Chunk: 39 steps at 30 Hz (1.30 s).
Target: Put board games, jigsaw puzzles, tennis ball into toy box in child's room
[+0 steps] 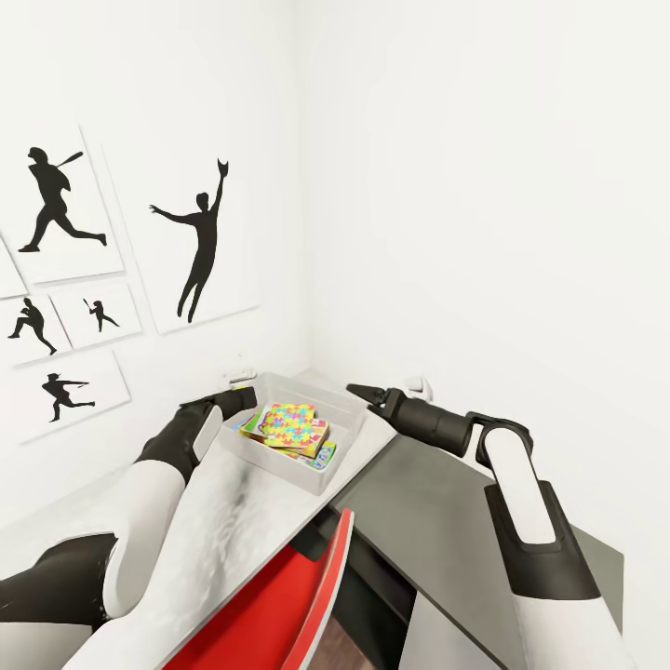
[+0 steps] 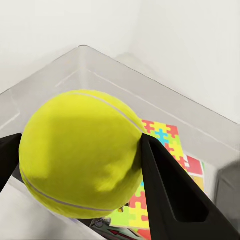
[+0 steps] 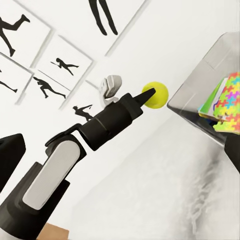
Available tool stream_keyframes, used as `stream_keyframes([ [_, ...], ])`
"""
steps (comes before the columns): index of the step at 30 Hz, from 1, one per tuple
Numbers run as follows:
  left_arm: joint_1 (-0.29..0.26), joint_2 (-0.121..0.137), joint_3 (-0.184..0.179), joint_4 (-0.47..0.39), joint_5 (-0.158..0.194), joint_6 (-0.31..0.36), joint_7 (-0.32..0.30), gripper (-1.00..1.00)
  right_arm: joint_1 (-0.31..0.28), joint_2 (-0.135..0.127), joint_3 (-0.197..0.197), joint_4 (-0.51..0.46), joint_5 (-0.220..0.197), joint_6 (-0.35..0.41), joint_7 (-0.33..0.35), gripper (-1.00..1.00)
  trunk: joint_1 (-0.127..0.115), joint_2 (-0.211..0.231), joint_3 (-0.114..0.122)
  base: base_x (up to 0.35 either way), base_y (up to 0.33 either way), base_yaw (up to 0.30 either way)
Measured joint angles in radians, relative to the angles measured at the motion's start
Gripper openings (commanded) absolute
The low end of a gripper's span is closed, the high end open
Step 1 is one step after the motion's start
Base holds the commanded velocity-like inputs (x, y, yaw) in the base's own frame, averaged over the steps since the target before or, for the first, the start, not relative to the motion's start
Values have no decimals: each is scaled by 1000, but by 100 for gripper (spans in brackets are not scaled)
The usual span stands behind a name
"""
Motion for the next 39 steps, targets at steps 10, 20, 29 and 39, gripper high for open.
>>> stream_keyframes([
  [10,0,0,0,0,-1,0,-1,-100,0,-2,0,0,0,0,-4,100,0,0,0,0,0,0],
  [20,0,0,1,-12,-1,0,-2,-100,1,-7,-1,0,-1,0,-5,100,0,0,-5,0,0,0],
  [29,0,-3,2,-43,0,11,-2,-100,1,-13,-1,0,-2,3,-5,100,0,0,-15,0,0,-23],
  [39,-36,-9,2,-53,0,38,1,-100,0,-12,0,0,-3,6,-5,100,0,0,-30,0,0,-70],
])
